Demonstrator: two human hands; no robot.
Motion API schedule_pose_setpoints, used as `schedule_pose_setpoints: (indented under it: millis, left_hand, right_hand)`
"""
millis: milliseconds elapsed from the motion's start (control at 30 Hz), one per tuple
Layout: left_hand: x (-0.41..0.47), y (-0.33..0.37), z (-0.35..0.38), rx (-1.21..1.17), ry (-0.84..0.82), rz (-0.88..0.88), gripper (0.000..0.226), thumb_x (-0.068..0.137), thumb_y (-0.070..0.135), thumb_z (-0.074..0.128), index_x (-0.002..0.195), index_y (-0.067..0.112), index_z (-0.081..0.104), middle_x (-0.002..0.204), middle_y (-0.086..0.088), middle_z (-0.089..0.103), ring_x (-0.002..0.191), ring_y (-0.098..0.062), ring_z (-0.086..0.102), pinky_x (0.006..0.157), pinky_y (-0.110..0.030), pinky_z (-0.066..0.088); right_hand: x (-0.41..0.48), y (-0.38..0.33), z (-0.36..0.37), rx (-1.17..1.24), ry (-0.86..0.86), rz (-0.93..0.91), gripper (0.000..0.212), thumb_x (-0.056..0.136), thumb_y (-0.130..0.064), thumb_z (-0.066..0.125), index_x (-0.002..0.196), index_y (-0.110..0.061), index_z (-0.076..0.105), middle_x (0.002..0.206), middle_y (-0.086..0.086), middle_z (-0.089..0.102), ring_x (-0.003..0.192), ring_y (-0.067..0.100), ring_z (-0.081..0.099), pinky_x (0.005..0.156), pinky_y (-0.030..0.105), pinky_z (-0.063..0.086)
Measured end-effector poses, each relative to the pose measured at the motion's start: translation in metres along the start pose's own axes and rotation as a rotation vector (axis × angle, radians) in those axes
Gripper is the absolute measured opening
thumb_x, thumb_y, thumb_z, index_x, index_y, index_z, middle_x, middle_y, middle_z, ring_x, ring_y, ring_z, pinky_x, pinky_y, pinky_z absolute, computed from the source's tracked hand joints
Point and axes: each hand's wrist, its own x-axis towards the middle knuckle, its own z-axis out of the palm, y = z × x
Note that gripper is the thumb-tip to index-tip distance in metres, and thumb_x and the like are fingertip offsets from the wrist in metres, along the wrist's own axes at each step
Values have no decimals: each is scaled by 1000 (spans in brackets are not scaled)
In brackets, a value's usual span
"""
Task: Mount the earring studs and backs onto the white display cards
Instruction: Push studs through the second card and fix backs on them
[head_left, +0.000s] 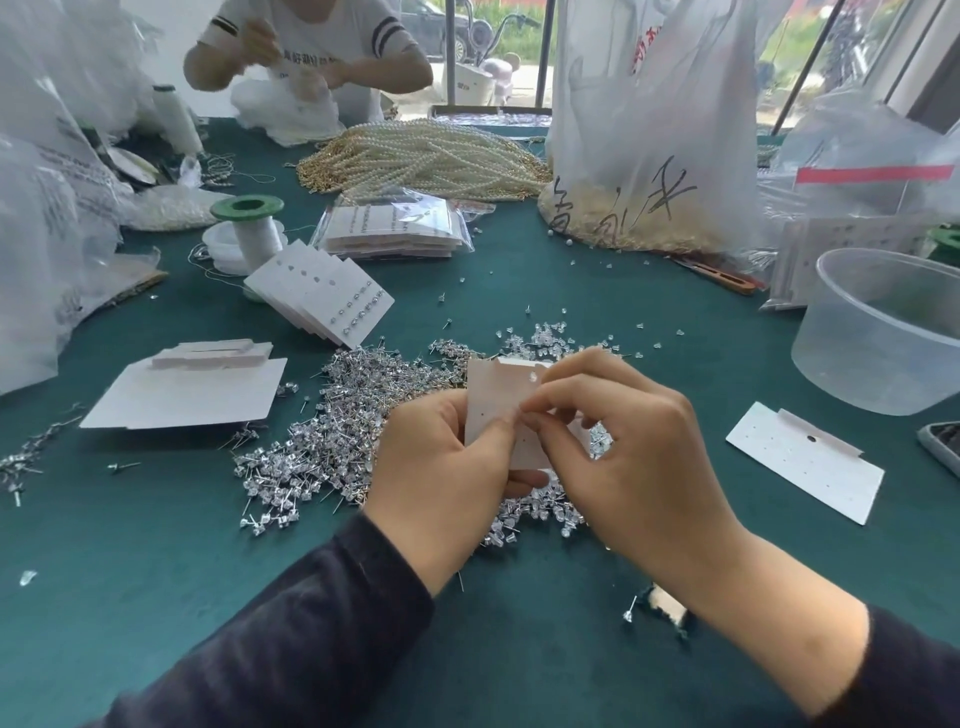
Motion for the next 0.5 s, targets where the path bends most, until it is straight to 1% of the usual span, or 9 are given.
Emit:
schedule_pose_setpoints:
  millis: [100,200,400,500]
  left_hand:
    - [0,0,-1,-12,-14,-4,24,87,4,53,73,15,69,63,-4,71,49,-18,66,45,-23,54]
    - [1,2,-2,4,-23,8,24,87,4,53,72,16,68,61,-1,70,49,-20,66,43,-22,52]
    - [2,3,-2,52,15,43,28,86,4,55,65,19,66,56,2,69,46,-13,64,43,-23,53]
    - [2,1,-2,45,32,30,26,86,4,55,66,17,66,55,2,68,44,-14,64,42,-24,53]
  right_hand:
    - [0,0,-1,20,-30,21,12,71,7,70,75,-4,71,82,1,63,67,-2,52,69,4,35]
    - [1,-2,-3,34,-24,21,9,71,4,71,75,-4,72,81,1,65,68,5,54,66,6,37]
    - [2,-4,-4,30,5,3,5,71,0,65,71,-5,67,75,4,62,66,7,53,64,11,41]
    - [1,-4,-3,19,-4,10,6,71,1,64,71,-5,66,75,3,62,65,8,53,63,13,42]
